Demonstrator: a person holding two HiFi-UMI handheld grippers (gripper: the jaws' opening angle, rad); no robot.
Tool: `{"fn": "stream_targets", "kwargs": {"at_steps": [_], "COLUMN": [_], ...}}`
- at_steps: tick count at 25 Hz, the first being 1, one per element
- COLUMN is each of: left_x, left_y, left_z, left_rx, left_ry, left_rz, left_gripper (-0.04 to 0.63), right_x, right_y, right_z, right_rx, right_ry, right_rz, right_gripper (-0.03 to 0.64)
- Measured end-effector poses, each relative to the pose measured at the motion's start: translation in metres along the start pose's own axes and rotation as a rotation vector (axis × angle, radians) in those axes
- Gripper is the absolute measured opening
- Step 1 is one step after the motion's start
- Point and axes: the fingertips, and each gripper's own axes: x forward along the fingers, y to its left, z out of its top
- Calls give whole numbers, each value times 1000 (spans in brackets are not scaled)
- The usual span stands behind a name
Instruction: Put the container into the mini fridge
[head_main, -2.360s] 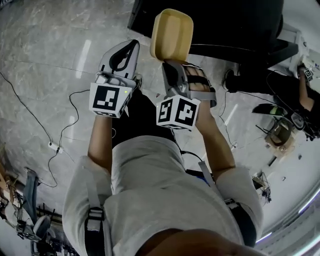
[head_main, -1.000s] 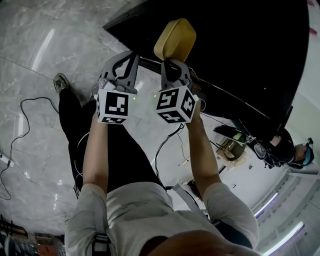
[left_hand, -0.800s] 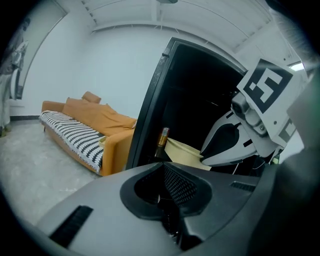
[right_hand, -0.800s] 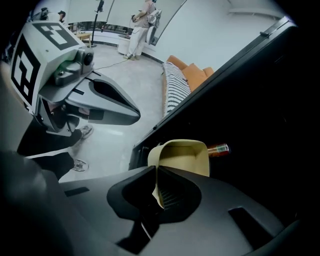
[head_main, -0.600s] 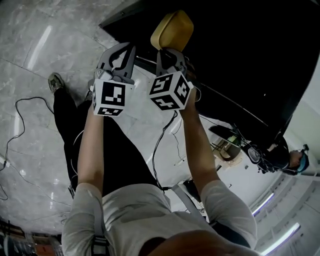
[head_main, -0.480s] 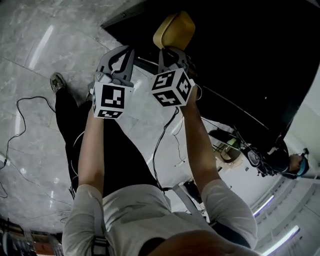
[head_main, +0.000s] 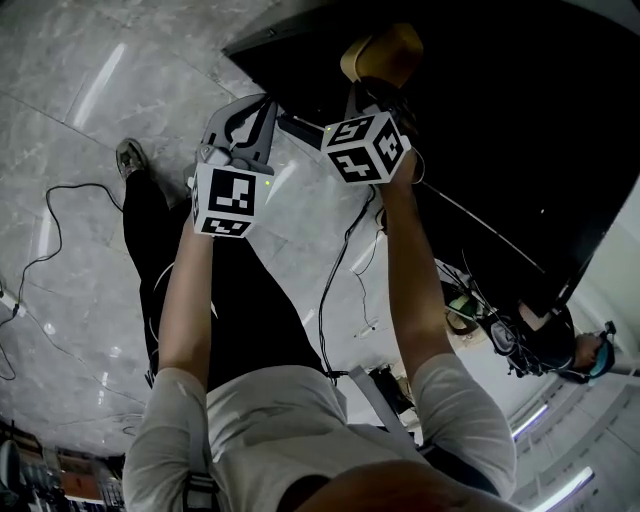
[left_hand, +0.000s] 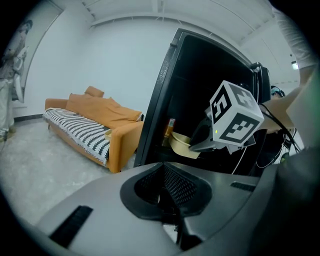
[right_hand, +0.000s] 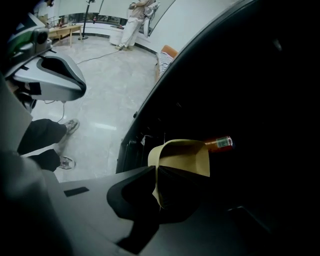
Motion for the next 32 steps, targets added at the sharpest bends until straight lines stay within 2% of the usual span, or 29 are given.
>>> {"fn": "stream_targets", "kwargs": {"at_steps": [8,12,14,17,20,23,27,32], "left_x": [-13,-28,-32,-40,-50,-63,-86,-120], "left_y": [4,-1,-12,-22,-23,-27,-18,-9], "left_z": [-28,-31,-18,14,34,44,57,103], "left_rx": [-53,-55,-48,8,13,33,94,74], "left_ry": [20,23,6,-24,-21,-13,-1,9], "left_rz": [34,40,36,20,14,-2,3,44], "left_gripper": [12,12,12,12,12,12,12,12], "right_x": [21,15,7,-5,-19,-28,-41,-107], "right_y": [-12,-15,-23,-31,-41,-42,-23,-20], "right_z": [-11,-12,-19,-23,-16,-14,-7,24], "right_rx": [6,21,23,44,82,124,215,321], "right_ry": [38,9,-25,-64,-87,-116,-140,-238], "right_rz": [-71,-117,-151,-178,-192,-210,-210,-237], "right_gripper": [46,48,48,49,118,127,124,67]}}
